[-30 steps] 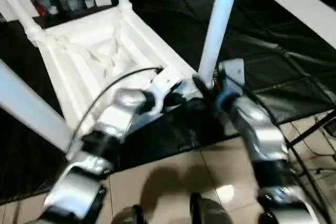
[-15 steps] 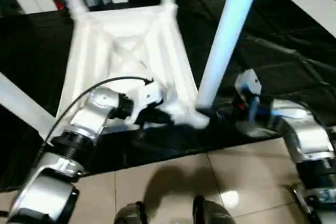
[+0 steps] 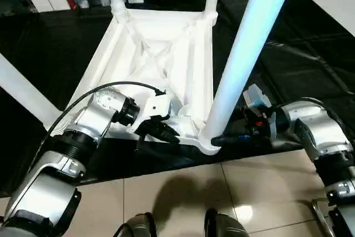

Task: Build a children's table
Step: Rotate leg to tighten

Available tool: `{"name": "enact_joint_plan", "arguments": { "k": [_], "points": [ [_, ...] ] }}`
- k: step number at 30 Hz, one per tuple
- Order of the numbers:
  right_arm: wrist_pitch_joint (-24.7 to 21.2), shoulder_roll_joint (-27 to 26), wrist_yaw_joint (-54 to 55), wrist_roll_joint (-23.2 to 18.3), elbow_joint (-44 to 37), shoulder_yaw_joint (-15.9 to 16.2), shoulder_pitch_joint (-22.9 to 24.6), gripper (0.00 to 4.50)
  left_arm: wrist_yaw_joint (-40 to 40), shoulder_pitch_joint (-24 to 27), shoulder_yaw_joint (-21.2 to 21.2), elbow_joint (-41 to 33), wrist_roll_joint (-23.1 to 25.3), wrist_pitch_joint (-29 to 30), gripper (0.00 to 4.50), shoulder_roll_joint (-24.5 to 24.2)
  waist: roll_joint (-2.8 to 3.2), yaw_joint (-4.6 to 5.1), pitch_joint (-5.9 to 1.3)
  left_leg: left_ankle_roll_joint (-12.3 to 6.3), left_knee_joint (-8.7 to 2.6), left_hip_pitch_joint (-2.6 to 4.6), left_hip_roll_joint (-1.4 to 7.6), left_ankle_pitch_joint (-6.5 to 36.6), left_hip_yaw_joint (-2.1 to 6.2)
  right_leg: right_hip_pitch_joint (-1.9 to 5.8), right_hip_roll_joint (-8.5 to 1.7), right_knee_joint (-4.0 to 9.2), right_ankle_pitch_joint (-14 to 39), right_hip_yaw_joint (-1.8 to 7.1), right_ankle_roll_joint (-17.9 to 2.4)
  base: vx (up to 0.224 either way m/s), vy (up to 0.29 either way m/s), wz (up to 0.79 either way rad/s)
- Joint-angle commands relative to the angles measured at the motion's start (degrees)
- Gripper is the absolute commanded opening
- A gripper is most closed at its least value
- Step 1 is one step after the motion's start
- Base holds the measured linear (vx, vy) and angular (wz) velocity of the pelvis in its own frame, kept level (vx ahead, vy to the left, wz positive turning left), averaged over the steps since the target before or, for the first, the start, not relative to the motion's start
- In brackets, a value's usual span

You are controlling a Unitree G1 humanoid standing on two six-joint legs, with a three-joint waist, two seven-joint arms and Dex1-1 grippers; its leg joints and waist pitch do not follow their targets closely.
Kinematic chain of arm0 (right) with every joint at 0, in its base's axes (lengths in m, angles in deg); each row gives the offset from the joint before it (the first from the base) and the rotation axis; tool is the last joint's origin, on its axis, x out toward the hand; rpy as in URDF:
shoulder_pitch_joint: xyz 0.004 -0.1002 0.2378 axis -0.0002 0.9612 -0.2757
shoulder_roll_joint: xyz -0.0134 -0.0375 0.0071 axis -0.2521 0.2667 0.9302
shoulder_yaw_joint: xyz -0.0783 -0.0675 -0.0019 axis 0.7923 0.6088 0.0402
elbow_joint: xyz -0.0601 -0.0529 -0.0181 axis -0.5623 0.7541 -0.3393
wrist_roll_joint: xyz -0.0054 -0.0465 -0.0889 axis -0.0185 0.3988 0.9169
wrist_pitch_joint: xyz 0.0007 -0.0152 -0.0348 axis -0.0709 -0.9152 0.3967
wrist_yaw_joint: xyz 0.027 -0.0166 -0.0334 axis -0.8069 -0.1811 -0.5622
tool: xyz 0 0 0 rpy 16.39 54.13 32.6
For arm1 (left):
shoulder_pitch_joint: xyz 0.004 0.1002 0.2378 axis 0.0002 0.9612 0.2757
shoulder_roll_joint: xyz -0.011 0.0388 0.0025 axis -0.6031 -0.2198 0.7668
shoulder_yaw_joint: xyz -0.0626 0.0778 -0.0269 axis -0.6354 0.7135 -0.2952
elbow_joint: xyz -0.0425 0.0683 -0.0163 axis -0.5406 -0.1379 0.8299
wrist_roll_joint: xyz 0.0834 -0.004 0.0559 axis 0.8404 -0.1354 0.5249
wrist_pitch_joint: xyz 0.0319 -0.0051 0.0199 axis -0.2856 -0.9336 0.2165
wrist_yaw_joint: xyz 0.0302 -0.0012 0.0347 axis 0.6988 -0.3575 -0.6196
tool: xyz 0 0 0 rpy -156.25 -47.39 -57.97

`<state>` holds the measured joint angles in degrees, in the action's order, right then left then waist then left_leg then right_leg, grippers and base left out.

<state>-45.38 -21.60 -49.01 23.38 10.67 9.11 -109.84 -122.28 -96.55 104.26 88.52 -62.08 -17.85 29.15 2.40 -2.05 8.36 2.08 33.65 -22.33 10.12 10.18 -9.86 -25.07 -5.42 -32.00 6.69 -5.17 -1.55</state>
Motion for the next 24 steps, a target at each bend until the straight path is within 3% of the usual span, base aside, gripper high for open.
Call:
{"name": "enact_joint_plan", "arguments": {
  "k": [1, 7, 8, 12, 15, 17, 19, 20, 21, 22, 23, 24],
  "points": [
    [0.2, -0.1, -2.5, -0.8, -0.3, 0.8, -0.6, 2.38, -2.2, -0.8, 2.2, 0.5, 1.2, -0.7, 0.0, 0.5, -1.03, 0.55, -4.27, -8.04, -3.95, 1.07, 2.86, 9.9, 0.27, 3.8, -2.99, 3.06, 18.7, 2.82, -14.4, 0.0, 0.0, 0.0],
    [-6.4, 0.5, -3.3, -5.0, -5.1, 0.2, 2.5, 2.04, -0.2, -0.6, 1.0, 1.0, 0.3, 1.9, 0.0, 1.2, -1.03, 0.38, -4.34, -7.77, -4.03, 1.11, 2.94, 9.7, 0.26, 3.85, -2.97, 3.02, 18.3, 2.89, -14.5, 0.0, 0.0, 0.0],
    [-6.4, 0.5, -3.3, -5.1, -5.2, 0.2, 2.6, 2.04, -0.1, -0.6, 1.0, 1.0, 0.3, 2.0, 0.0, 1.3, -0.77, 0.21, -4.52, -7.79, -3.99, 1.25, 3.01, 9.4, 0.22, 3.86, -2.99, 3.05, 17.7, 2.9, -14.8, 0.0, 0.0, 0.0],
    [-9.9, 0.9, -1.6, -7.2, -10.6, -0.8, 7.6, 2.02, 3.9, -0.6, 0.0, 0.8, 0.8, 5.0, 0.0, 2.3, -0.78, -0.56, -4.65, -8.03, -3.94, 1.25, 3.12, 8.5, 0.17, 3.93, -3.07, 3.03, 16.4, 2.98, -15.1, 0.0, 0.0, 0.0],
    [-10.9, 0.2, 2.6, -7.7, -13.7, -2.2, 11.2, 2.02, 8.9, -0.9, -1.1, 0.7, 1.3, 7.0, 0.0, 3.7, -0.8, -0.76, -4.51, -7.24, -4.07, 1.24, 2.96, 10.2, 0.2, 3.86, -3.08, 3.37, 19.6, 2.83, -14.3, 0.0, 0.0, 0.0],
    [-11.3, -2.7, 11.3, -6.2, -16.3, -4.0, 14.5, 2.02, 14.9, -1.7, -3.2, 0.2, 0.8, 11.3, 0.0, 6.0, -0.52, -0.88, -4.18, -5.62, -4.23, 1.76, 2.97, 13.3, 0.14, 3.41, -3.17, 4.25, 24.8, 2.91, -12.7, 0.0, 0.0, 0.0],
    [-11.6, -5.9, 20.2, -2.9, -16.3, -5.0, 15.4, 2.02, 18.4, -2.4, -4.2, 0.2, 0.8, 13.5, 0.0, 7.4, -0.78, -0.37, -3.96, -4.13, -4.61, 1.28, 2.77, 14.6, 0.47, 3.75, -3.15, 4.38, 28.3, 2.68, -11.3, 0.0, 0.0, 0.0],
    [-11.9, -7.0, 23.2, -1.8, -16.4, -5.3, 15.6, 2.02, 19.3, -2.5, -4.5, 0.1, 0.9, 14.2, 0.0, 7.8, -0.64, 0.14, -3.74, -2.95, -4.85, 1.12, 2.6, 16.2, 0.79, 3.72, -3.17, 4.64, 31.4, 2.44, -9.8, 0.0, 0.0, 0.0],
    [-12.3, -9.1, 27.6, -0.7, -16.7, -5.9, 15.8, 2.01, 20.9, -2.7, -5.0, 0.2, 0.9, 15.1, 0.0, 8.5, -0.13, 0.82, -3.5, -1.79, -4.8, 1.5, 2.31, 18.6, 1.04, 3.41, -3.18, 5.09, 35.1, 2.17, -8.2, 0.0, 0.0, 0.0],
    [-12.4, -9.3, 27.9, -0.6, -16.8, -6.0, 15.8, 2.0, 21.0, -2.8, -5.1, 0.2, 0.9, 15.1, 0.0, 8.5, -0.49, 1.35, -3.39, -1.51, -4.86, 1.28, 2.16, 19.4, 1.1, 3.52, -3.08, 5.39, 36.6, 2.06, -7.3, 0.0, 0.0, 0.0],
    [-13.1, -11.2, 31.6, -0.2, -17.0, -6.5, 15.7, 2.0, 22.3, -2.9, -5.5, 0.3, 1.0, 15.6, 0.0, 9.0, -0.05, 1.95, -3.35, -1.34, -4.84, 1.19, 1.94, 20.5, 1.44, 3.7, -3.23, 5.69, 38.5, 1.68, -6.1, 0.0, 0.0, 0.0],
    [-13.2, -13.6, 35.4, 0.3, -17.4, -7.1, 15.5, 2.0, 23.9, -3.1, -6.0, 0.3, 1.1, 16.3, 0.0, 9.5, -0.07, 2.74, -3.24, -1.42, -4.86, 1.01, 1.82, 21.8, 1.58, 3.67, -3.2, 6.11, 39.8, 1.39, -5.1, 0.0, 0.0, 0.0]
  ]
}}
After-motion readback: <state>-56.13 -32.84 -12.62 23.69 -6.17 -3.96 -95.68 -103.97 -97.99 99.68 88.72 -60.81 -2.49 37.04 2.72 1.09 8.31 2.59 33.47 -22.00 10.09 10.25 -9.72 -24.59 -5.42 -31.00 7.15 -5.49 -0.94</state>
